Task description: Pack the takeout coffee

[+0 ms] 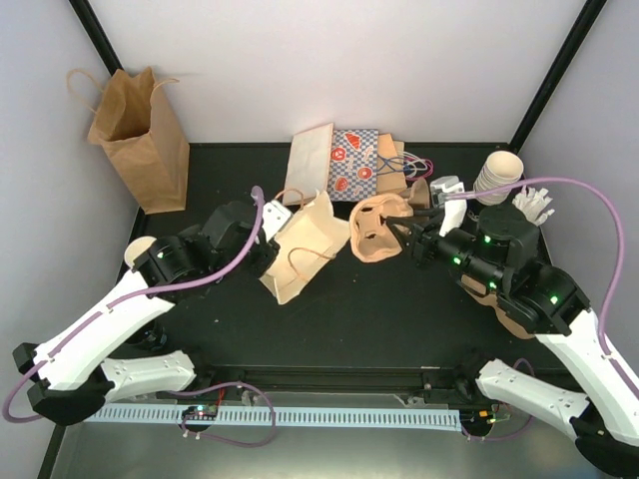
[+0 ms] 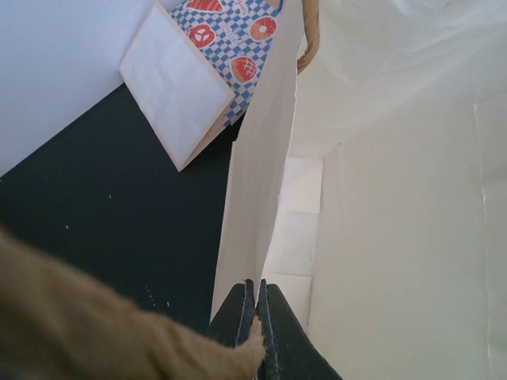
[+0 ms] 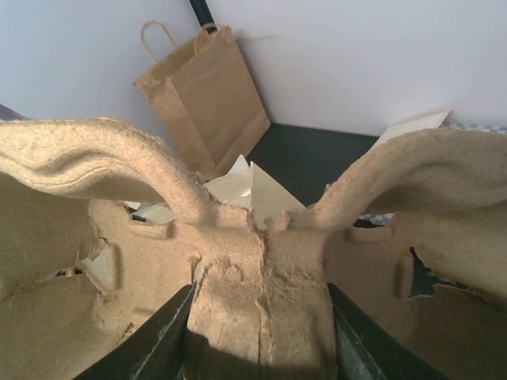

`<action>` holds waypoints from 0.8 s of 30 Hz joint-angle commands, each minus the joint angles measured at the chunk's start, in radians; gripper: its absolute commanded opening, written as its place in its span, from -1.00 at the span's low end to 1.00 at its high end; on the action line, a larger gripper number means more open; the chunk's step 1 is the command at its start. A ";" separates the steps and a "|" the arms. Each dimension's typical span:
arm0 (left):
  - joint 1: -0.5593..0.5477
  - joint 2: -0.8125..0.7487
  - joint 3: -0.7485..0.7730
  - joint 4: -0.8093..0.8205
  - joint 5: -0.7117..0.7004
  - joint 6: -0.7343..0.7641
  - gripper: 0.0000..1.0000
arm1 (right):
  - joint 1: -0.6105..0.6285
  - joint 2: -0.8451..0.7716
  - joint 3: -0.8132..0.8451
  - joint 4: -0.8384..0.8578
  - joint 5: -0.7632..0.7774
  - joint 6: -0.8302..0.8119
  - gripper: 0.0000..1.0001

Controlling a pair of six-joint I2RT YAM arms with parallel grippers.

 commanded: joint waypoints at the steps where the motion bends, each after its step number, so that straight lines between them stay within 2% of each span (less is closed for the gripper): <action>1: -0.034 0.017 -0.015 -0.002 -0.049 0.046 -0.97 | -0.004 0.024 -0.027 0.041 -0.072 0.013 -0.20; 9: -0.040 0.021 -0.054 0.034 0.078 0.010 -0.97 | -0.004 0.027 -0.077 0.237 -0.340 0.111 -0.20; 15: -0.040 -0.009 -0.116 0.093 0.136 -0.009 -0.97 | -0.004 0.052 -0.144 0.459 -0.493 0.272 -0.20; 24: -0.040 -0.032 -0.125 0.119 0.166 -0.023 -0.97 | -0.003 0.110 -0.247 0.677 -0.611 0.433 -0.25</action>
